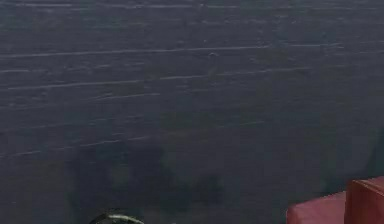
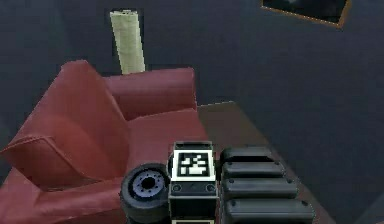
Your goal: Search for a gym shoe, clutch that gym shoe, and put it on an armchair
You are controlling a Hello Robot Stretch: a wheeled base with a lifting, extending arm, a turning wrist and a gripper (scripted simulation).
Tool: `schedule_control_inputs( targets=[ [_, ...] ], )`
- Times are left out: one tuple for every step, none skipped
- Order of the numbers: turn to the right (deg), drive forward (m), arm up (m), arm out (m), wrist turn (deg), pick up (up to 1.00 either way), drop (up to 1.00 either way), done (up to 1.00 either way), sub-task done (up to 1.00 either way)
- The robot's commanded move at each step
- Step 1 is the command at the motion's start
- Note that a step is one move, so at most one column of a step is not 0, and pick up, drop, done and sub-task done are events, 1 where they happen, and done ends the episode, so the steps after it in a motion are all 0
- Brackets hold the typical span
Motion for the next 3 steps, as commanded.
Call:
schedule_control_inputs(
  targets=[
    [45.0,0.00,0.00,0.00,0.0,0.00,0.00,0.00,0.00],
    [45.0,0.00,0.00,0.00,0.0,0.00,0.00,0.00,0.00],
    [45.0,0.00,0.00,0.00,0.0,0.00,0.00,0.00,0.00]
  ],
)
